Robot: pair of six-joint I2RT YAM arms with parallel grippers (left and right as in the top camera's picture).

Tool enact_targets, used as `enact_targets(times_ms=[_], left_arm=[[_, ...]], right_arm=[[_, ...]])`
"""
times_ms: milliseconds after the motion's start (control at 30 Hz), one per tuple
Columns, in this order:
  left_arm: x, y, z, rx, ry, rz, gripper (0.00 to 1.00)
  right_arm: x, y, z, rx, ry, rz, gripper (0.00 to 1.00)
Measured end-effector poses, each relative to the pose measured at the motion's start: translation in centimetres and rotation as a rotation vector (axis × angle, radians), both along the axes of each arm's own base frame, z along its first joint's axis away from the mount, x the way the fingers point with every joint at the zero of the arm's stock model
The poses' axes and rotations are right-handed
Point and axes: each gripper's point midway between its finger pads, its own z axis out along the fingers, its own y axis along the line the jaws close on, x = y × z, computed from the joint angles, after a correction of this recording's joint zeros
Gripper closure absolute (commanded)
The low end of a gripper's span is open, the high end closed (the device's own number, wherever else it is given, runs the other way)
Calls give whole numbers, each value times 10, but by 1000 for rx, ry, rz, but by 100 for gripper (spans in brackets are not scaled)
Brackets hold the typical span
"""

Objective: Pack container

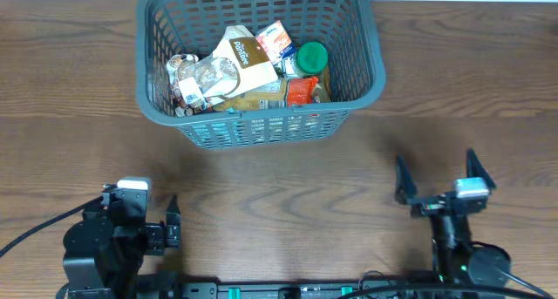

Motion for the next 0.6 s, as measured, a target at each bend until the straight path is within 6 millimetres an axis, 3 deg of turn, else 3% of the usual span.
enact_targets(times_ms=[133,333,400,600], left_arm=[[0,0,0,-2,0,1,1],[0,0,0,-2,1,1,2],[0,0,0,-2,1,1,1],[0,0,0,-2,1,1,1]], right_arm=[[10,8,-15,-88,-105,17,1],[21,6,-85,-169,100,3,1],[20,6,-101,-158,164,5,1],[20,4,-103,-85,180,-4,1]])
